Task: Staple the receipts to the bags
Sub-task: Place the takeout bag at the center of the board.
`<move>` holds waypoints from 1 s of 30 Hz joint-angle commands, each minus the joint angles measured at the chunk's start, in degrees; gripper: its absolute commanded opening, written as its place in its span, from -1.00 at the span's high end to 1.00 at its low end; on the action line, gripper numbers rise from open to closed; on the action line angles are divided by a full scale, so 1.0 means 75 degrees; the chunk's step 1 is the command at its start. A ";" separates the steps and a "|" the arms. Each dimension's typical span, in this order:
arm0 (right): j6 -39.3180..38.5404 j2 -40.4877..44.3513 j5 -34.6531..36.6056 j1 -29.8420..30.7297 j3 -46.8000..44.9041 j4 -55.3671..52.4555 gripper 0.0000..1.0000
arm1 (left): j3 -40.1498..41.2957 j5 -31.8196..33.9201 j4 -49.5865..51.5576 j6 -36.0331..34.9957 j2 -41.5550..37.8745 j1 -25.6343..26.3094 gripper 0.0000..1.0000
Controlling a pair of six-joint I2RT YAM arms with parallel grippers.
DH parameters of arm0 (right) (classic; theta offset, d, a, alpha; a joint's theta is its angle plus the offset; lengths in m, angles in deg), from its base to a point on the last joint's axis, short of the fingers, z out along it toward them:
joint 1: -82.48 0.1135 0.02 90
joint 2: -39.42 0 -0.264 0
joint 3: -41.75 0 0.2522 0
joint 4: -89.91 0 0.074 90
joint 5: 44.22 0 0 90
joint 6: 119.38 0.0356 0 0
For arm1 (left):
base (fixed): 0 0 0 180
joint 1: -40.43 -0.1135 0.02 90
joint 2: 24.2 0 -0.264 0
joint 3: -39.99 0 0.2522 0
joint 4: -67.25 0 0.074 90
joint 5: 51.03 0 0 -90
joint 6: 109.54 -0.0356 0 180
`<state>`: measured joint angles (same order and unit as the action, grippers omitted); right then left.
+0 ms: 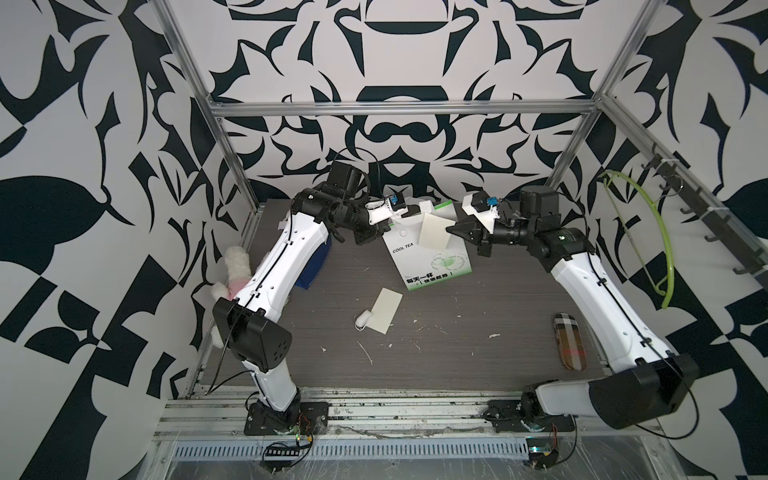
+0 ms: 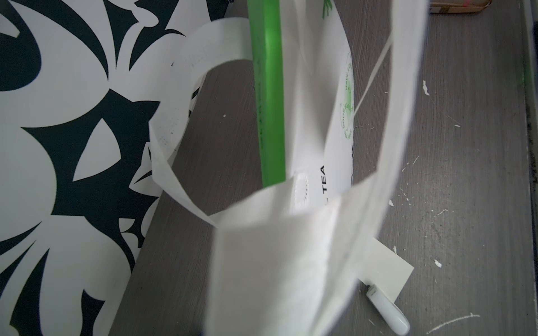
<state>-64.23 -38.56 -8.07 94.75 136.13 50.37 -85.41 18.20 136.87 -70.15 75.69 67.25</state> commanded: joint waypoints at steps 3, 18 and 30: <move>-0.0602 0.0001 0.0459 0.0231 0.0105 -0.0132 1.00 | -0.0201 0.0064 0.0165 -0.0412 0.0109 0.0113 1.00; -0.0283 -0.0030 0.0500 0.0382 -0.0864 0.0883 1.00 | 0.0050 0.0428 -0.0082 -0.1053 0.0206 0.0283 1.00; 0.0249 0.0060 0.1336 0.0391 -0.1631 0.1527 1.00 | 0.0421 0.1269 -0.0437 -0.1332 0.0349 0.0570 1.00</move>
<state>-64.25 -39.67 0.00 97.35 125.05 58.83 -82.54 26.37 134.55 -78.98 77.68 71.10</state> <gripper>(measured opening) 0.047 0.052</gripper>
